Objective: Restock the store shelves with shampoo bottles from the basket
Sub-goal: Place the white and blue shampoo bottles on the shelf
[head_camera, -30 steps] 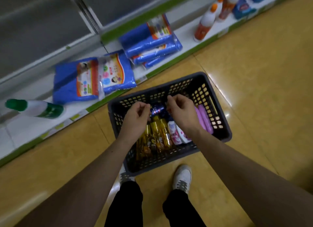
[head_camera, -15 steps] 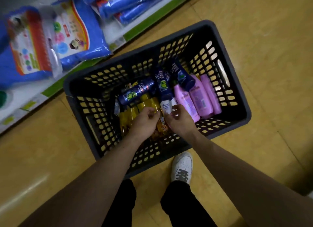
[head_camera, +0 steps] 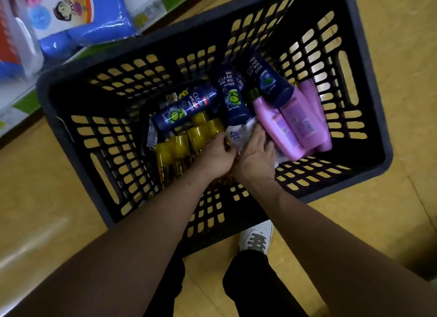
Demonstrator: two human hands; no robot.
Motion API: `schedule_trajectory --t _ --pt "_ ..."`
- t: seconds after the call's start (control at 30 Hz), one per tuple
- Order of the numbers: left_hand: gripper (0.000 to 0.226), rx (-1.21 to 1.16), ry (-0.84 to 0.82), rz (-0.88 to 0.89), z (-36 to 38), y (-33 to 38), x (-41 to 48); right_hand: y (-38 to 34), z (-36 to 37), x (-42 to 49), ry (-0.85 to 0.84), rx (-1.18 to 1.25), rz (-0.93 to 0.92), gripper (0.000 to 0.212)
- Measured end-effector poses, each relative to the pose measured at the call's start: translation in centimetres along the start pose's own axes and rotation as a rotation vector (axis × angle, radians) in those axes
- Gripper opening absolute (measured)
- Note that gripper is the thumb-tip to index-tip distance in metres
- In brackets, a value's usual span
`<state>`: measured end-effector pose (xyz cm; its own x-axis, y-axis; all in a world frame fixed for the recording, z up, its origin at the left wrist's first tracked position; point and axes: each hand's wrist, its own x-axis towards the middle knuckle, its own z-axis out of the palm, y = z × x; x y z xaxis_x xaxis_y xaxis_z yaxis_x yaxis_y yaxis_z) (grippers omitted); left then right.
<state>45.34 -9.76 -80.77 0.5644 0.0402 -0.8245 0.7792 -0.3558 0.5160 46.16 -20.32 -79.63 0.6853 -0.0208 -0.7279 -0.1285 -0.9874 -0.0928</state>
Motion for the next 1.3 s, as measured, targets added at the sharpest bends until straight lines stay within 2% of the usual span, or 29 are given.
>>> schedule_trajectory --t 0.07,0.13,0.3,0.47,0.57,0.63,0.83,0.93,0.97,1.03,1.1,1.23,1.3 --pt "0.05 -0.001 -0.023 0.011 0.1 0.3 0.1 0.8 -0.3 0.9 0.002 -0.016 0.063 0.094" --pt "0.048 -0.004 -0.023 0.019 0.1 0.6 0.3 1.1 -0.2 1.0 0.041 -0.074 0.036 0.096" --pt "0.04 -0.076 -0.019 0.007 0.2 1.6 1.2 0.7 -0.7 1.9 0.046 0.169 0.067 0.081" --pt "0.034 -0.182 -0.033 -0.062 0.1 1.9 1.5 1.4 -1.2 2.5 0.029 0.329 0.075 0.077" --pt "0.042 -0.166 -0.046 -0.083 0.0 1.8 1.8 1.7 -1.1 3.0 0.026 0.404 0.084 0.059" --pt "0.042 -0.159 -0.034 -0.094 -0.3 1.9 1.9 1.8 -1.3 3.2 -0.032 0.551 0.119 0.042" --pt "0.024 -0.182 -0.026 -0.112 -1.5 2.1 0.9 2.4 -3.0 2.8 -0.253 0.95 0.179 0.015" --pt "0.029 -0.186 -0.032 -0.095 -2.1 2.2 -0.6 2.5 -3.7 1.9 -0.262 1.164 0.19 0.013" --pt "0.028 -0.196 -0.044 -0.092 -2.3 2.2 -1.3 2.2 -4.0 1.5 -0.265 1.238 0.19 0.019" --pt "0.025 -0.234 -0.079 -0.071 -2.7 2.3 -2.9 1.4 -4.8 0.4 -0.308 1.345 0.189 0.05" --pt "0.027 -0.312 -0.106 -0.061 -3.4 2.8 -4.6 0.6 -5.9 -0.5 -0.372 1.418 0.141 0.063" --pt "0.043 -0.464 -0.118 -0.038 -5.9 5.4 -8.3 -1.4 -10.4 -2.6 -0.474 1.5 0.021 0.04" --pt "0.055 -0.497 -0.119 0.017 -7.4 7.0 -10.1 -2.4 -13.1 -3.6 -0.504 1.557 -0.035 0.04"
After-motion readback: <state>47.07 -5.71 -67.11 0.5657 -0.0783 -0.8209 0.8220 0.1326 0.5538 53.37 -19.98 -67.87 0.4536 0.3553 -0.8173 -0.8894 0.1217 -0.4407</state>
